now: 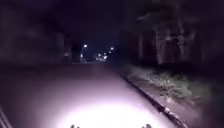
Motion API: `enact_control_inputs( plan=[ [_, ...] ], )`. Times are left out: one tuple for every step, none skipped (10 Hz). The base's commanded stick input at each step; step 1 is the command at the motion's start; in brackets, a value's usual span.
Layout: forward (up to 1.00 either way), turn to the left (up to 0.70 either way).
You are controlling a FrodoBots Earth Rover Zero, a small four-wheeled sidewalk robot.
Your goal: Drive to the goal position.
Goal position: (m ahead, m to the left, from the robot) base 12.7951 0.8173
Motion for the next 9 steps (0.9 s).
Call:
enact_control_inputs(
  plan=[
    [1.00,0.00],
    [1.00,0.00],
    [1.00,0.00],
    [1.00,0.00],
    [1.00,0.00],
    [1.00,0.00],
    [1.00,0.00],
    [1.00,0.10],
    [1.00,0.37]
  ],
)
